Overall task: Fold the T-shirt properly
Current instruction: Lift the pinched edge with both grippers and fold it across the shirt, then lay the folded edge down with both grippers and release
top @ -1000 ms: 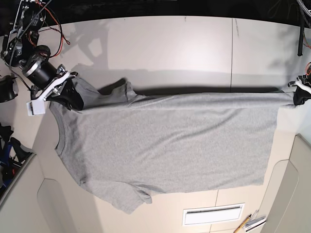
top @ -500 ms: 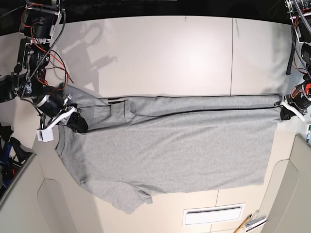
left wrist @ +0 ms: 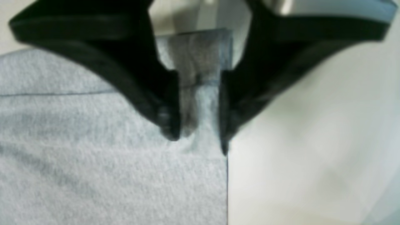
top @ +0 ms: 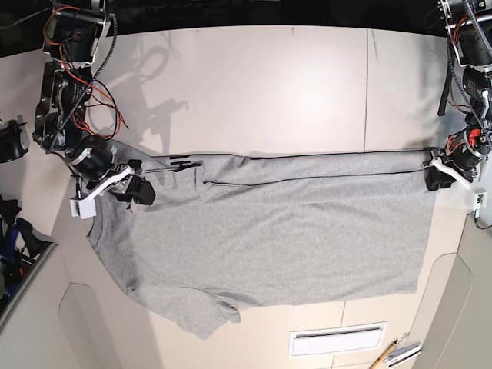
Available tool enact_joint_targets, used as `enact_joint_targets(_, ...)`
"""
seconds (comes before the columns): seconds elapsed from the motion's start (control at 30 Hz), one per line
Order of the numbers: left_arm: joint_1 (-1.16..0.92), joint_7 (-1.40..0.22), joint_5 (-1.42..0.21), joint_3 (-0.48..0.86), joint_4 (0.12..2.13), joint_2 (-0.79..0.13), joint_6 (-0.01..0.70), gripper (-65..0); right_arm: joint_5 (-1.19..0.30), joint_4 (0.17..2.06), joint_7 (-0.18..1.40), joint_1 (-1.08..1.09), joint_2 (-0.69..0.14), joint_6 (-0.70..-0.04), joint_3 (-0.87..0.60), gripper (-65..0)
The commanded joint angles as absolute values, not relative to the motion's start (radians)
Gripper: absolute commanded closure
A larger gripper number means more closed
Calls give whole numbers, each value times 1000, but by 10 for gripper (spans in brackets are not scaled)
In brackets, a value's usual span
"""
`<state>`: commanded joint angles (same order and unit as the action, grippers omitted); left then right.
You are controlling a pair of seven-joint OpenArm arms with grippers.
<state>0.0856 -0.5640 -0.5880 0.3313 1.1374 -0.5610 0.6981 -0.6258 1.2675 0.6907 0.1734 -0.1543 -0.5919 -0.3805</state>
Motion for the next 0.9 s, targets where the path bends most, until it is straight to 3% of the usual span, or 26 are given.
enact_joint_targets(0.1, 85, -577, -661, 361, 1138, -567, 698, -347, -688, 1329, 764, 173, -154, -592, -463, -315)
enact_joint_targets(0.23, 81, -694, -782, 498, 1138, -569, 698, -347, -749, 1439, 882, 162, -159, -591, -592, -315)
enact_joint_targets(0.33, 67, -768, -876, 538, 1138, -571, 698, -347, -756, 1449, 886, 135, -195, -591, -637, -315)
enact_joint_targets(0.5, -1, -768, -885, 538, 1138, -570, 698, -361, -725, 1447, 858, 51, -254, -571, -658, -316)
enact_joint_targets(0.63, -51, -768, -934, 538, 1138, -564, 698, -473, -721, 1441, 833, -12, -247, -564, -661, -450)
enact_joint_targets(0.9, -67, -768, -920, 538, 1137, -485, 698, -473, -757, 1291, 800, -22, -244, -581, -659, -451)
